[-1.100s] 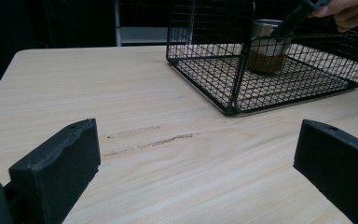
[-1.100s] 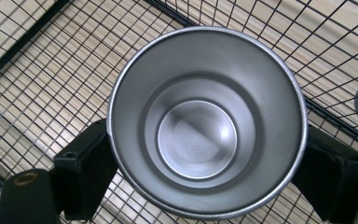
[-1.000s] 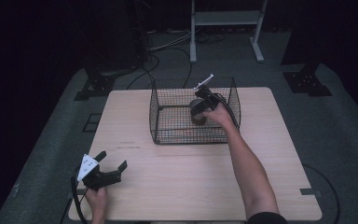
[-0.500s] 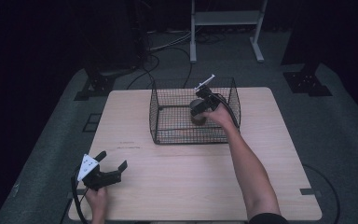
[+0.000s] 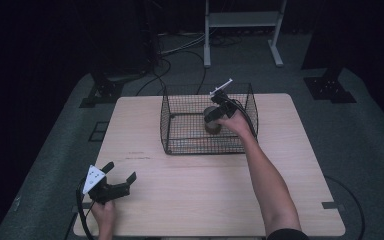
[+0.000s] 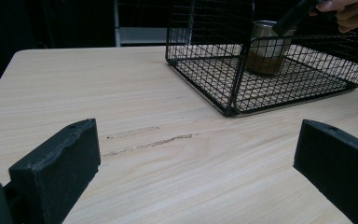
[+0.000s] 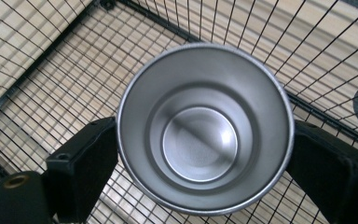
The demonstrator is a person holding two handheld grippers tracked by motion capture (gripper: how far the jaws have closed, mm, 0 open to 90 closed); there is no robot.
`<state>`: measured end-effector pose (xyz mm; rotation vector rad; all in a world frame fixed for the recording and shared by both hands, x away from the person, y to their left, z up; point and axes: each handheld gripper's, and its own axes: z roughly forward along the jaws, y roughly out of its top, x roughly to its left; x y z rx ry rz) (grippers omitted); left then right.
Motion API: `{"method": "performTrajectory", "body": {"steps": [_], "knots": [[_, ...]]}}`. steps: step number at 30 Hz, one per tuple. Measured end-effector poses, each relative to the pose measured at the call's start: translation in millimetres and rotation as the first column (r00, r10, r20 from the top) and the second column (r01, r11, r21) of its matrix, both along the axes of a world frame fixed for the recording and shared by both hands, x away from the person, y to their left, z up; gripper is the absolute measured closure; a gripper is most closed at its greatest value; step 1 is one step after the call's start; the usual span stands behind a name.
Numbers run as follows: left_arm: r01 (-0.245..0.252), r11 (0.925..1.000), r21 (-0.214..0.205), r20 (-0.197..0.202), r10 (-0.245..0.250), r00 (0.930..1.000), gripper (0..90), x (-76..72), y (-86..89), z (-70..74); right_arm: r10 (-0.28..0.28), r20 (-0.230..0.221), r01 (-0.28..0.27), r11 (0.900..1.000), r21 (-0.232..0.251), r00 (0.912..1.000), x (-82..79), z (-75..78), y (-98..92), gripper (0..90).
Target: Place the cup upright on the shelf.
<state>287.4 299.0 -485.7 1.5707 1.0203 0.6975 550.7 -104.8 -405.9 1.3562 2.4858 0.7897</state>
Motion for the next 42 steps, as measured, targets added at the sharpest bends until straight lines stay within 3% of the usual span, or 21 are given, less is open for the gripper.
{"method": "performTrajectory", "body": {"steps": [8,25,29,42], "knots": [[0.000,1.0000,0.003,0.001,0.000,1.0000,0.0,0.1,-0.1,0.0,-0.007,0.042,0.006,0.9996,0.028,0.9991,-4.2,13.7,-4.7,9.7],[0.002,1.0000,0.005,-0.003,-0.002,1.0000,0.0,0.4,-1.5,-0.3,0.027,0.096,-0.042,0.9876,0.152,0.9950,-30.2,45.4,-18.3,10.0],[0.006,1.0000,0.007,-0.003,-0.006,1.0000,0.0,0.5,-1.6,-0.3,0.048,0.117,-0.064,0.9884,0.138,0.9920,-39.8,50.8,-21.0,10.1],[0.006,0.9999,0.016,-0.004,-0.006,1.0000,0.0,0.4,-1.9,-0.3,0.088,0.140,-0.112,0.9793,0.169,0.9861,-64.6,55.0,-29.0,11.7]]}}
